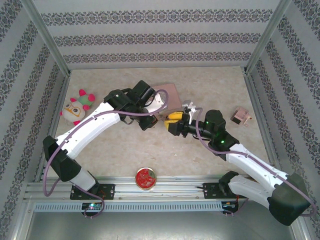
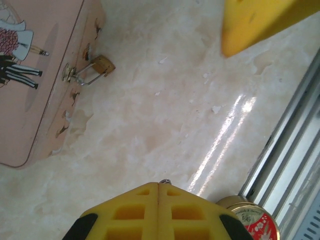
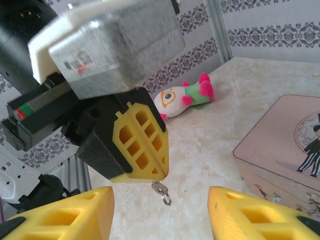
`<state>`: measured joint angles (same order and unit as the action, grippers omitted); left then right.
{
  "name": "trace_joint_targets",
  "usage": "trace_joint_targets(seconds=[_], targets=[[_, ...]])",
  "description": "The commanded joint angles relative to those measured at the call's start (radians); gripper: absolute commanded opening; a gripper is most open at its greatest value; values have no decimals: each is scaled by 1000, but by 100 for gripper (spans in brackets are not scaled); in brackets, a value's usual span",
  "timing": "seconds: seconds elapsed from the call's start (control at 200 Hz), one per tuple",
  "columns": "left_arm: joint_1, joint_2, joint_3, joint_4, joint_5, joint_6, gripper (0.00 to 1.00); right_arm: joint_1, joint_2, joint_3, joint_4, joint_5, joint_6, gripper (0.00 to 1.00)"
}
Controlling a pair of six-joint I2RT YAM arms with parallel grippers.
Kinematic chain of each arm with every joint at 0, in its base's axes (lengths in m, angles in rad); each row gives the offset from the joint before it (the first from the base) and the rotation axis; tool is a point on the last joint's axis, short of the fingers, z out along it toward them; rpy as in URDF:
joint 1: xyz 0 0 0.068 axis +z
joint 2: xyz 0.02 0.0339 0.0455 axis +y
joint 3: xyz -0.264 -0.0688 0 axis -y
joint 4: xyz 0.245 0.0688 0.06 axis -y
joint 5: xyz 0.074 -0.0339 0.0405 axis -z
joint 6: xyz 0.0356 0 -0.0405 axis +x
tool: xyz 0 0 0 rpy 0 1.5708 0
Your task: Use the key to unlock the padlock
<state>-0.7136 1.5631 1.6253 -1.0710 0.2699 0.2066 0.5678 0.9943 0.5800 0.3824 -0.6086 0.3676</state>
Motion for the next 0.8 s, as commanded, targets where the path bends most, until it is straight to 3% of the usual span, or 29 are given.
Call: trace_joint_targets(seconds=[0.0, 0.375, 0.575, 0.795], targets=[[-9, -48, -19, 27, 65, 34, 0, 15, 26, 14, 69, -57, -1, 50], [5, -153, -121, 119, 249, 45, 0, 34, 127, 61, 166, -215, 36, 39], [20, -180, -142, 154, 265, 34, 0, 52, 165, 89, 177, -279, 34, 30], [43, -200, -157, 175, 294, 29, 0, 50, 160, 75, 177, -270, 35, 30]])
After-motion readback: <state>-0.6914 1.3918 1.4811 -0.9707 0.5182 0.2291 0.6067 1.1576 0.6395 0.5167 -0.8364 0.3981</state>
